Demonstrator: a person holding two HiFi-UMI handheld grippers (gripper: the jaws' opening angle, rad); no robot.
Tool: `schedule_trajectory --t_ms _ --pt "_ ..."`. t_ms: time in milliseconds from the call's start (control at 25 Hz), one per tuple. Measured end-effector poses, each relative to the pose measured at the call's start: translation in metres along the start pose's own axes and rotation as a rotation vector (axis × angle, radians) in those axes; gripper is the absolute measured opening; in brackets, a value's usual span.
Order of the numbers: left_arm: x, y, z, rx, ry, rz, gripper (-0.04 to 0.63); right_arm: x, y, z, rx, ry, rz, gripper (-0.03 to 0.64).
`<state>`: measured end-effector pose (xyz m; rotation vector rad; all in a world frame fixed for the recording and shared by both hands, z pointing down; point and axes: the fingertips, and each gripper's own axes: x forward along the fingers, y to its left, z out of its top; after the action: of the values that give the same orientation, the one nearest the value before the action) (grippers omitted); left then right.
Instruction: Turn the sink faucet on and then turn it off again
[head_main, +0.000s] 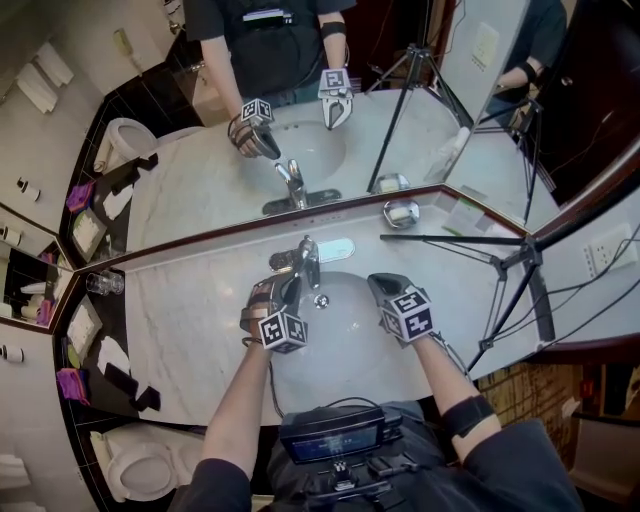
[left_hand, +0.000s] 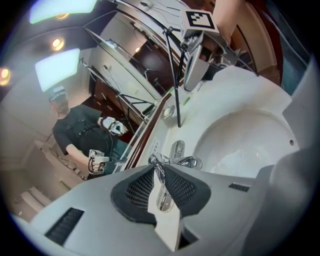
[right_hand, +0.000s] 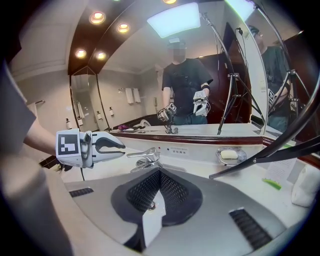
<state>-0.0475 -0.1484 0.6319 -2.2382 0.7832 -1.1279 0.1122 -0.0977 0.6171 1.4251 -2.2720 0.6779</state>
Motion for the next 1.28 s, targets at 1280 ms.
schedule_trajectory --t_ms 1280 --pt "-0.146 0.036 -0.027 -0.955 -0.175 -0.024 0.0 -0.023 0.024 -0.005 -0.032 -0.036 0.028 0.025"
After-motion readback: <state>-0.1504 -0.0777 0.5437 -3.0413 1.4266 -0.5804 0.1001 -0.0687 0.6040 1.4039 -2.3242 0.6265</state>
